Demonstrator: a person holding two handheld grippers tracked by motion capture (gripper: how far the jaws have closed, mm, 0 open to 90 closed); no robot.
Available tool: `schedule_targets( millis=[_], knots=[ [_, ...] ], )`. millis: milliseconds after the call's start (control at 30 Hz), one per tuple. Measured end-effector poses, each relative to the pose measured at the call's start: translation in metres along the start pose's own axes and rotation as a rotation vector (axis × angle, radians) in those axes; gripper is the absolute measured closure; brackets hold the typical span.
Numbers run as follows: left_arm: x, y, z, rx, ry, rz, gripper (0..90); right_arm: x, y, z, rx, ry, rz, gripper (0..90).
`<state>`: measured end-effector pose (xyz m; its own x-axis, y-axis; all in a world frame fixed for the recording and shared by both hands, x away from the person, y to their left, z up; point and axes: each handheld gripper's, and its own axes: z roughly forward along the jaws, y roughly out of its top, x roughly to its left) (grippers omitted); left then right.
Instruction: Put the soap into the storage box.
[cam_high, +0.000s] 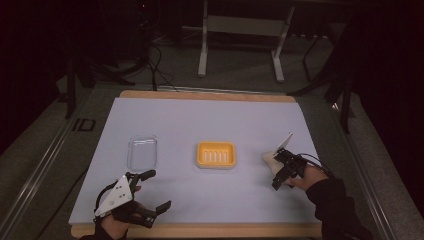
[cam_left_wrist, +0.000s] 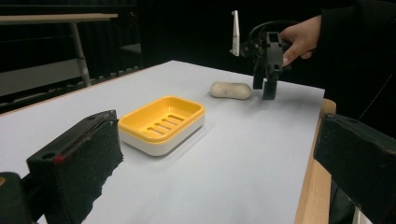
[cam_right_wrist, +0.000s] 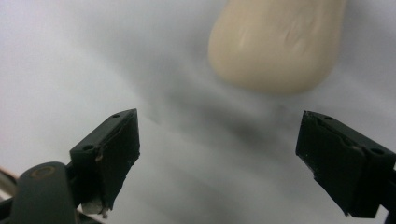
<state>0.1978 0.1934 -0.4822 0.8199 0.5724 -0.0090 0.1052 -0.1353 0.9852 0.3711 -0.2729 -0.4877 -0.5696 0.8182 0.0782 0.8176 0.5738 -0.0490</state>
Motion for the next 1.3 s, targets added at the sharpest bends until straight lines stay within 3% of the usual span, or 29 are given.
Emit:
schedule_targets(
  millis=[267,467,700,1100,1300],
  knots=[
    [0.0,0.0,0.0,-0.001,-0.002,-0.002,1.1,-0.004,0.014,-0.006,-0.023,-0.026,-0.004,15.4],
    [0.0,0.0,0.0,0.0,-0.005,-0.003,1.1,-0.011,0.018,-0.013,-0.094,-0.06,-0.022,16.7],
    [0.0,0.0,0.001,0.005,-0.007,-0.005,1.1,-0.011,0.023,-0.02,-0.169,-0.066,-0.024,20.3],
    [0.0,0.0,0.001,0.007,-0.009,-0.006,1.1,-0.012,0.031,-0.015,-0.264,-0.054,-0.002,28.2],
    [0.0,0.0,0.001,0.008,-0.01,-0.003,1.1,-0.015,0.033,-0.008,-0.261,-0.06,0.005,31.9]
  ],
)
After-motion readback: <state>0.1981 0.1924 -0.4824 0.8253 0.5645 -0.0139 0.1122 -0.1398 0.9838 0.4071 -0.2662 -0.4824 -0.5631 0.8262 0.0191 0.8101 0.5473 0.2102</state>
